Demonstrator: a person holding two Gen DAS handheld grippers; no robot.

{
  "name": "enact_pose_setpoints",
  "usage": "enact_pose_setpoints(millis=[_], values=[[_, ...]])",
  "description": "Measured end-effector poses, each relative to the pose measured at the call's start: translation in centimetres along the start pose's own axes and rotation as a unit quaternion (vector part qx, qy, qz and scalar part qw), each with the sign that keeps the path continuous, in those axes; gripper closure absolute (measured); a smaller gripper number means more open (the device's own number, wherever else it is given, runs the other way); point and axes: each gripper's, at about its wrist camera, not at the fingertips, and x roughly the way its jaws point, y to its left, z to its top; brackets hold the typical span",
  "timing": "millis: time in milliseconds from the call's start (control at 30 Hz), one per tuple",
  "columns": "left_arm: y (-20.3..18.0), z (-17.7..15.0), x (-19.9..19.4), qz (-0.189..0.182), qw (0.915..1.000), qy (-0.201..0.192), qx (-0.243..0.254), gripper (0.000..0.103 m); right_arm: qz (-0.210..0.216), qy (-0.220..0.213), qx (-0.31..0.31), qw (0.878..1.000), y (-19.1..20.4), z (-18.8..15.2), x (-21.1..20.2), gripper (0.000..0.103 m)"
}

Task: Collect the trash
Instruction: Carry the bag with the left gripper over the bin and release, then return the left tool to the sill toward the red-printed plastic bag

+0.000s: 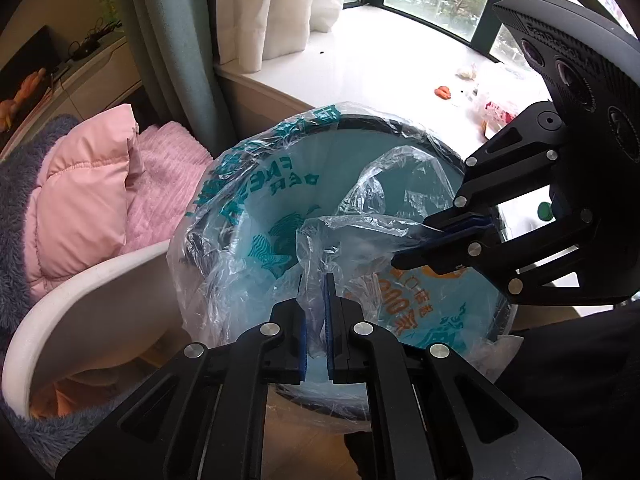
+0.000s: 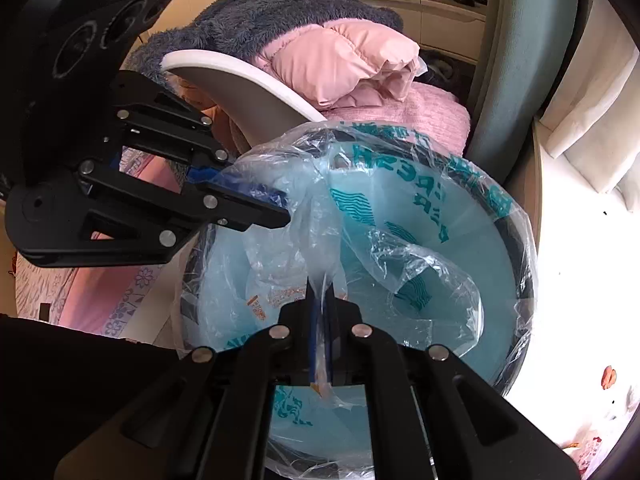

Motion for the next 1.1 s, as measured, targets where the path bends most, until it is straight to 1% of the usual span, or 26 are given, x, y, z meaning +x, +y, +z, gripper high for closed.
enact_pose_setpoints(millis=[33, 67, 100, 133, 167, 200, 233, 333, 367, 467, 533, 733, 867, 967, 1100], values=[[0.1, 0.1, 0.0, 0.000, 1.0000, -0.001, 0.003, 0.094, -0.006, -0.004, -0.003, 1.000, 0.0, -0.1, -0.2, 0.098], [0.1, 0.1, -0.1, 0.001, 1.0000, -0.003, 0.005, 0.087, -0.011, -0.007, -0.005, 1.000, -0.2, -0.2, -0.3, 0.097], [0.1, 0.2, -0.2, 0.003, 1.0000, -0.005, 0.008, 0.078, -0.018, -0.008, -0.007, 1.000, -0.2, -0.3, -0.5, 0.092], [0.2, 0.2, -0.2, 0.006, 0.9999, -0.007, 0.011, 0.072, -0.024, -0.009, -0.007, 1.000, -0.3, -0.4, -0.7, 0.069], [0.2, 0.3, -0.2, 0.013, 0.9998, -0.010, 0.015, 0.057, -0.026, -0.010, -0.005, 1.000, -0.5, -0.6, -0.9, 0.034], [0.3, 0.3, -0.3, 0.020, 0.9995, -0.015, 0.020, 0.044, -0.031, -0.011, -0.004, 0.999, -0.6, -0.6, -1.1, 0.018], [0.4, 0.5, -0.4, 0.024, 0.9993, -0.020, 0.023, 0.040, -0.036, -0.014, -0.005, 0.999, -0.7, -0.8, -1.3, 0.006], [0.5, 0.9, -0.9, 0.033, 0.9987, -0.027, 0.028, 0.018, -0.059, -0.020, -0.007, 0.998, -1.2, -1.0, -2.0, 0.006], [0.5, 1.1, -1.1, 0.035, 0.9984, -0.031, 0.031, 0.006, -0.067, -0.028, -0.009, 0.997, -1.3, -1.2, -2.4, 0.006], [0.3, 1.6, -1.7, 0.045, 0.9969, -0.045, 0.045, 0.006, -0.084, -0.048, -0.007, 0.995, -1.8, -1.5, -3.5, 0.006], [0.1, 2.0, -2.0, 0.049, 0.9962, -0.052, 0.050, 0.006, -0.090, -0.061, 0.004, 0.994, -2.2, -1.5, -4.2, 0.006], [-0.2, 3.4, -3.2, 0.042, 0.9954, -0.073, 0.047, 0.006, -0.102, -0.099, 0.059, 0.988, -3.7, -1.8, -6.8, 0.006], [-1.3, 4.7, -4.1, 0.036, 0.9935, -0.088, 0.062, 0.006, -0.121, -0.118, 0.092, 0.981, -4.9, -2.4, -8.8, 0.006], [-2.4, 6.2, -4.7, 0.022, 0.9915, -0.103, 0.077, 0.006, -0.142, -0.135, 0.129, 0.972, -6.2, -3.6, -10.8, 0.006], [-4.4, 8.7, -5.1, -0.003, 0.9878, -0.121, 0.098, 0.006, -0.181, -0.156, 0.184, 0.953, -8.4, -6.3, -13.9, 0.006]])
